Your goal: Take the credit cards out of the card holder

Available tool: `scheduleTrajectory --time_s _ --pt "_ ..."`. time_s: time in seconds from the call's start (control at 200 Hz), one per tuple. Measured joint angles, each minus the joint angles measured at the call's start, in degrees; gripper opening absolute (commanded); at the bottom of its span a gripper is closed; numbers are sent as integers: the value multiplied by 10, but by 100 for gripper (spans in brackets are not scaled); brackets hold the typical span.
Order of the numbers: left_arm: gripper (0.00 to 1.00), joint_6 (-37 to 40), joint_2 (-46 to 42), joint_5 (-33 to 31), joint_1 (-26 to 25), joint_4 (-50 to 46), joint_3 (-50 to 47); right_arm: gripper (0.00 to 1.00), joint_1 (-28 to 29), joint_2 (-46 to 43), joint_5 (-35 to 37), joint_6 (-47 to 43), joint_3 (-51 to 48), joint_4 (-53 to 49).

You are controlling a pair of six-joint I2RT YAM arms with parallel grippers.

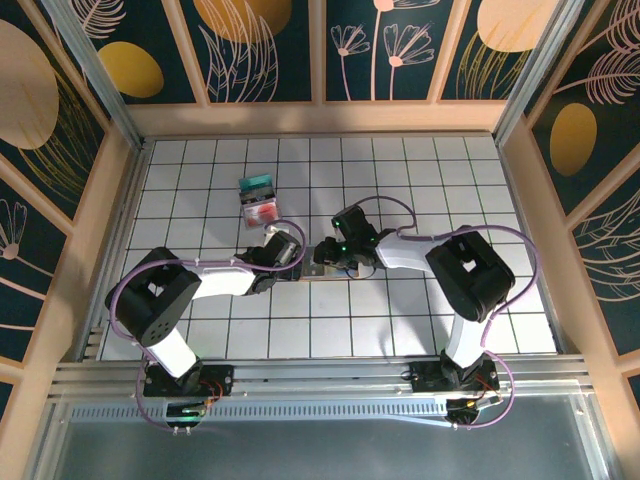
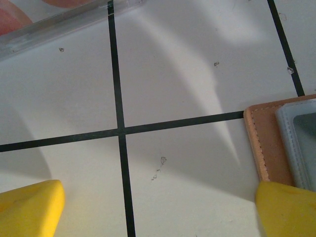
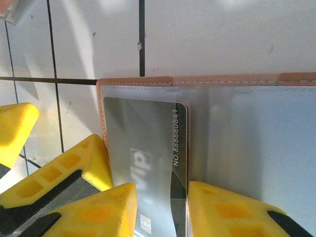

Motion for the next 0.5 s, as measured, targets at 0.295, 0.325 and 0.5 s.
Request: scheduleTrajectory --time_s 0.295,0.325,0.5 --pt "99 0 1 0 0 -6 4 35 4 5 3 0 3 1" --pt "99 0 1 0 0 -7 4 35 3 5 0 0 3 3" --pt "99 0 1 -1 0 -8 5 33 -11 4 -40 7 -21 53"
